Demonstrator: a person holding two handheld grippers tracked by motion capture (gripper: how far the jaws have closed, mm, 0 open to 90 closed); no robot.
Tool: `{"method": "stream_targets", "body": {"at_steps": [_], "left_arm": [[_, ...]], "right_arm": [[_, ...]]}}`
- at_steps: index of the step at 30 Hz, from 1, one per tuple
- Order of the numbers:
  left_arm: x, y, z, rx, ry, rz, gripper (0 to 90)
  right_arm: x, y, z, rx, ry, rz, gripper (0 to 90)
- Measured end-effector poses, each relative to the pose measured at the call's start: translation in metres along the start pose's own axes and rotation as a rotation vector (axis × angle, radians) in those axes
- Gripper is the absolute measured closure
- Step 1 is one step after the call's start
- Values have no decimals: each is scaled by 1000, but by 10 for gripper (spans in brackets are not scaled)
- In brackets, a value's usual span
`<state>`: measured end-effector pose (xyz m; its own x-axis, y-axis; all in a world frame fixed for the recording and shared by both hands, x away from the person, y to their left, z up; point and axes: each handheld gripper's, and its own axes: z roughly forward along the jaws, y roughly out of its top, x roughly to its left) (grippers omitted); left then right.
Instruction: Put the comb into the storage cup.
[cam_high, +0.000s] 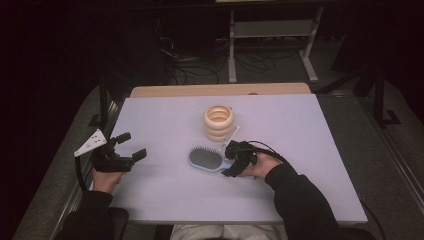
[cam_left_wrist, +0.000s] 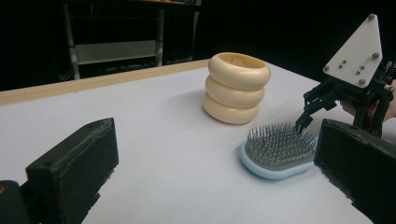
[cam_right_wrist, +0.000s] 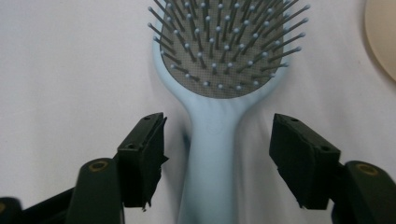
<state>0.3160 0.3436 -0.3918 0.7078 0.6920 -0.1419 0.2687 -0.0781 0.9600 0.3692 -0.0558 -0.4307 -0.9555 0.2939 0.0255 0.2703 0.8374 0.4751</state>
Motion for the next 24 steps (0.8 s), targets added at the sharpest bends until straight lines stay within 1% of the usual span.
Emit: {"method": "stream_targets", "body": {"at_steps": [2,5,6,8,12,15,17,21,24], "left_arm": [[0,0,0,-2,-1,1,0],[0,0,0,-5,-2,-4,0],[0,0,0,-5,-2,-3,0],[0,0,0,-2,-3,1,0],[0,0,0,-2,-3,1,0],[0,0,0,-2,-2,1,0],[0,0,0,1,-3,1,0],[0,0,1,6,-4,6,0],[0,0,1,6,-4,4,0]], "right_arm": [[0,0,0,9,6,0,396],[0,0,0,12,22,10,406],[-1,1,0,15,26,15,429],[-2,1,-1,18,26,18,443],[-1,1,-1,27,17,20,493],[-1,2,-1,33,5,13,512],[1,3,-1,35,-10,0,553],[3,4,-1,40,-8,-9,627],[4,6,-1,52,-14,-11,637]]}}
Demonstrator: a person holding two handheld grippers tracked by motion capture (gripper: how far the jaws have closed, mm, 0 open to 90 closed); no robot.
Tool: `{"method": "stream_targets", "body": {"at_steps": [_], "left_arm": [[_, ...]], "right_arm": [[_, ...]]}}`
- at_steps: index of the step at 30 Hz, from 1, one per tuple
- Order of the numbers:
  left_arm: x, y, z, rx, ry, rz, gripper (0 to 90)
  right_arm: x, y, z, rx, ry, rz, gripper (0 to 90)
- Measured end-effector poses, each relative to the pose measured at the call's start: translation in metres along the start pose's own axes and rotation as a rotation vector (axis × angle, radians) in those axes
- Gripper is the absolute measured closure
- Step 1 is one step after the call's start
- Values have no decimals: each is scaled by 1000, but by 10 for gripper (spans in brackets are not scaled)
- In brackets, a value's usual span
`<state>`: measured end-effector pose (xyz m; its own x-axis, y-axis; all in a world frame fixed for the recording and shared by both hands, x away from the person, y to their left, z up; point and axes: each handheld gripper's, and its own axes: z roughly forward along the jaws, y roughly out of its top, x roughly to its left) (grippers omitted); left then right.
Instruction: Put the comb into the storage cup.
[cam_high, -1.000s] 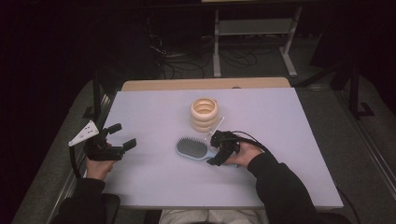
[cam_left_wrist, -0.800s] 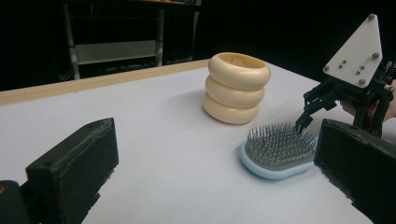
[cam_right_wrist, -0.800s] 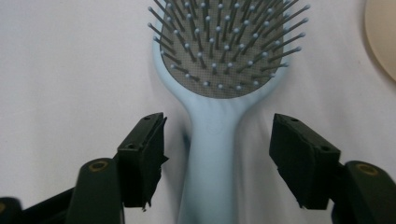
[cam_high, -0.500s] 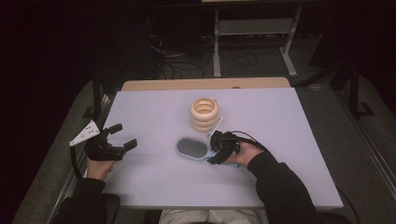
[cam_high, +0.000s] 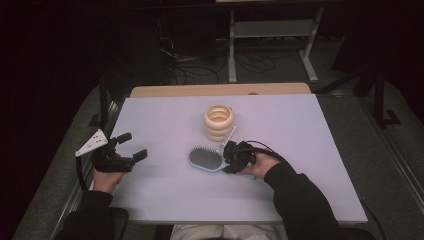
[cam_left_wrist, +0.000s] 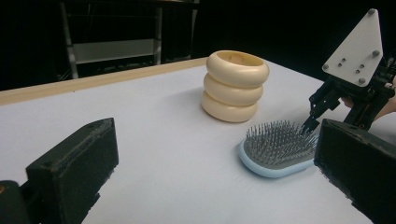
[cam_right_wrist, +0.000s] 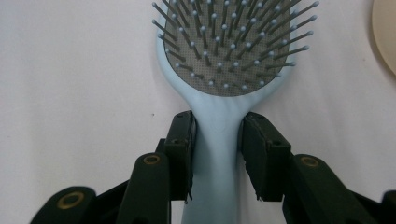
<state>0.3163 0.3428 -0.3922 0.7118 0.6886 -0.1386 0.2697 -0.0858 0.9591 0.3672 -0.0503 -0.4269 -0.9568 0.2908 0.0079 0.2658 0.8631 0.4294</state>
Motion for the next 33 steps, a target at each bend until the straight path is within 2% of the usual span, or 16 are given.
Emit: {"method": "stream_targets", "body": {"at_steps": [5,11,19,28,33], "left_arm": [[0,0,1,6,-5,1,0],[0,0,0,4,-5,1,0],[0,0,0,4,-3,2,0],[-1,0,0,8,3,-3,0],[0,-1,0,10,4,-8,0]], "right_arm": [[1,0,-1,6,-5,-3,686],[2,0,-1,10,-8,5,689],[5,1,-4,-12,-20,-21,689],[12,1,-22,-55,-54,-26,689],[9,-1,-32,-77,-65,-22,689]]}}
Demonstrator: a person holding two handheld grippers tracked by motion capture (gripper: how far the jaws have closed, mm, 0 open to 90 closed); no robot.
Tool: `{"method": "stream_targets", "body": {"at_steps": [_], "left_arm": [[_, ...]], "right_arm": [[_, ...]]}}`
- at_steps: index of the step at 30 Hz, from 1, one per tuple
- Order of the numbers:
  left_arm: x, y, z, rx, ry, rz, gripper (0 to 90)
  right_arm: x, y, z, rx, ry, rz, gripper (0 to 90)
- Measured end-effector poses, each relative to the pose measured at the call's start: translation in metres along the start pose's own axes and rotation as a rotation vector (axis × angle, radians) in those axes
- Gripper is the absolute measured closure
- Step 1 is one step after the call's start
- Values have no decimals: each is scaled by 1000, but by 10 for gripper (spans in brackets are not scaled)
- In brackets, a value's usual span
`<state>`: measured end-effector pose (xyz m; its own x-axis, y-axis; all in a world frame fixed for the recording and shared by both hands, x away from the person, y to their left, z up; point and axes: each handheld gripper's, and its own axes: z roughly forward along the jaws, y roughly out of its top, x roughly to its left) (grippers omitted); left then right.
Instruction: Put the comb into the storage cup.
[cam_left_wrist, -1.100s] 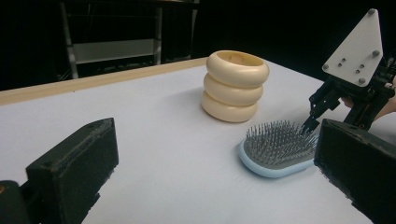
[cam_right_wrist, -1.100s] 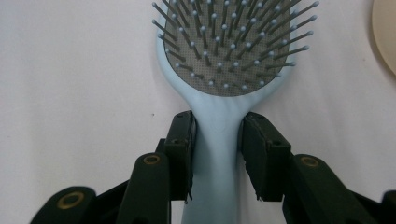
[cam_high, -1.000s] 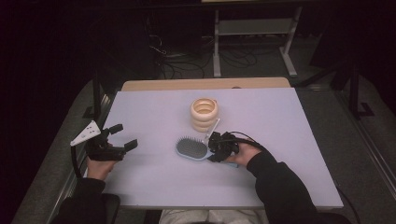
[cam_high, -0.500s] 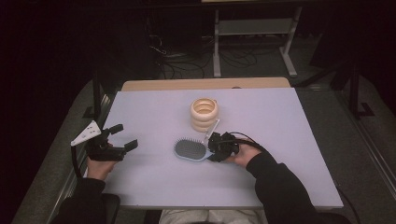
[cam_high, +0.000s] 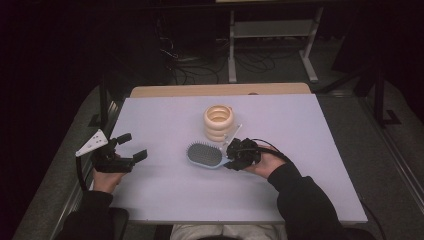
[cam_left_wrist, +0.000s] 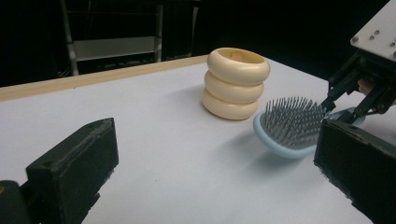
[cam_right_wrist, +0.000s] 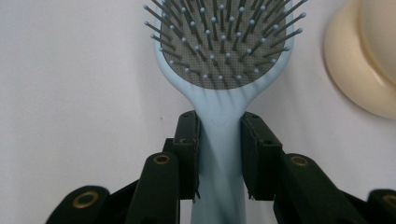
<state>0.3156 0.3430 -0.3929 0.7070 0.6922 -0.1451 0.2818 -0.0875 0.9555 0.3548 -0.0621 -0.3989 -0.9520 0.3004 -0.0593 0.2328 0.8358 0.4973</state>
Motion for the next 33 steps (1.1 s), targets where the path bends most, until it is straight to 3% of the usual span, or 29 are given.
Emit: {"method": "stream_targets", "body": {"at_steps": [17,23,28,33], "left_arm": [[0,-1,7,54,-9,3,0],[-4,2,11,81,-9,27,0],[-4,4,16,100,-51,18,0],[-5,11,16,90,-65,16,0]], "right_arm": [[-7,2,-28,-68,-50,10,689],[-10,8,-40,-73,-70,3,689],[-12,14,-54,-87,-87,11,689],[-15,24,-69,-114,-116,5,689]]}}
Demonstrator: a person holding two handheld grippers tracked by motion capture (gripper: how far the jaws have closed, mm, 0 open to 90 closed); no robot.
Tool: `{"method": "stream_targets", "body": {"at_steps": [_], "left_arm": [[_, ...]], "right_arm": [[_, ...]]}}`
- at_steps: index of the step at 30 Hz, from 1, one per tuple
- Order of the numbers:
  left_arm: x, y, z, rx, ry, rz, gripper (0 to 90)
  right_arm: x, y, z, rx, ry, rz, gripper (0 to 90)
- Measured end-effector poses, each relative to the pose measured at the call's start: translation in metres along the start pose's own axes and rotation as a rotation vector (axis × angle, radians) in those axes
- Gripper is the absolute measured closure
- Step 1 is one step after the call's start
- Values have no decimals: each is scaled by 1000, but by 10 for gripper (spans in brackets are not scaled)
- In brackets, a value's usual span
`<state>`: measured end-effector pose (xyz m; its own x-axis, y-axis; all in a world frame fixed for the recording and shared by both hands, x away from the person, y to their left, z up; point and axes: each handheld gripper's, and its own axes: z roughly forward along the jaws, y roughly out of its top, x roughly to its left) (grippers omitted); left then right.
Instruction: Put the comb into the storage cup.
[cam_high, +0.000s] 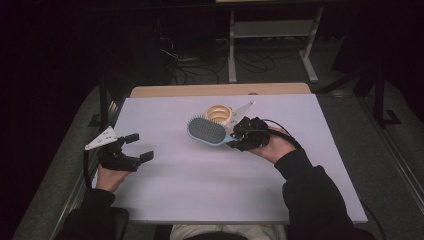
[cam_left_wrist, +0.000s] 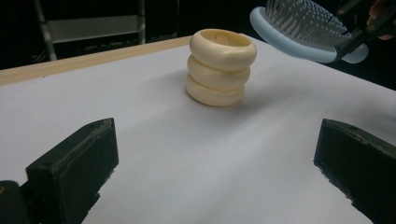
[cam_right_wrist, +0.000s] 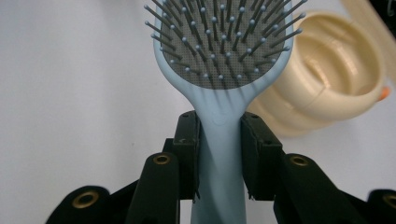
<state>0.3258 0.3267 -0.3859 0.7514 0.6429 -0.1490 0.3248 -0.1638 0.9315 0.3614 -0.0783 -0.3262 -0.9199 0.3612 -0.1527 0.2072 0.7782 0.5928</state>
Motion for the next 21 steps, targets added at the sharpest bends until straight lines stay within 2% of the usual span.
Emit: {"method": "stream_targets", "body": {"at_steps": [4,11,21], "left_arm": [[0,7,1,13,-1,23,0],[0,26,1,2,-5,49,0],[-1,49,23,38,-41,53,0]], "right_arm": [[-4,10,-9,-7,-19,-15,689],[-7,22,-17,-30,-36,-15,689],[-13,30,-17,-31,-54,-6,689]]}}
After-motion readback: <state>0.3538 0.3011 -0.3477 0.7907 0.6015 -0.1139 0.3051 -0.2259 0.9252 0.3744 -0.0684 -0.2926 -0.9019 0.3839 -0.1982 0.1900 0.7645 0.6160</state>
